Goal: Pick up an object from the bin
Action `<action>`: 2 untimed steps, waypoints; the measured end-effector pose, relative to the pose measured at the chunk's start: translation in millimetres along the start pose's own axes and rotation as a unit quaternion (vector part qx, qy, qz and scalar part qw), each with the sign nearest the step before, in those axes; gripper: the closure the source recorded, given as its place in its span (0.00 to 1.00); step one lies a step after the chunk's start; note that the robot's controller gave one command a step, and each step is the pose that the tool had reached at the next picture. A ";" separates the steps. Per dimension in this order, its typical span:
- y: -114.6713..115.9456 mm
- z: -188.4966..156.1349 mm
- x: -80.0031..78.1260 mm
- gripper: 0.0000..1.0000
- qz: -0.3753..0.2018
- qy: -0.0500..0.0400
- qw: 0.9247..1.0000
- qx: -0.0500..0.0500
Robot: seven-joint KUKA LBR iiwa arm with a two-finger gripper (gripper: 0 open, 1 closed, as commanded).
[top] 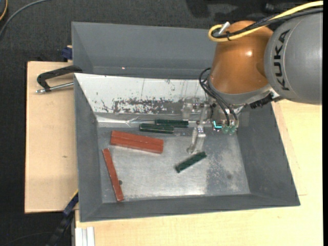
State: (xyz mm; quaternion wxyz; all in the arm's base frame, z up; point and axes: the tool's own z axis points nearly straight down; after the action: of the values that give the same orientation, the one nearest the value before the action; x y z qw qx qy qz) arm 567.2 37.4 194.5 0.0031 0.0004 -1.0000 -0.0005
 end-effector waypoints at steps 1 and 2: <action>-25.0 126.6 66.7 0.00 -0.198 0.000 0.980 0.000; -14.0 92.8 39.4 0.00 -0.277 -0.007 0.961 0.001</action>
Offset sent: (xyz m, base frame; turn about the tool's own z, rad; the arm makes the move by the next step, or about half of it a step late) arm -0.0661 -0.0253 -0.1245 -0.3990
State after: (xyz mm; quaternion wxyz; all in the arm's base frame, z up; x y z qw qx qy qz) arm 527.2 23.5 101.9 -0.0045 0.2774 -0.9608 0.0000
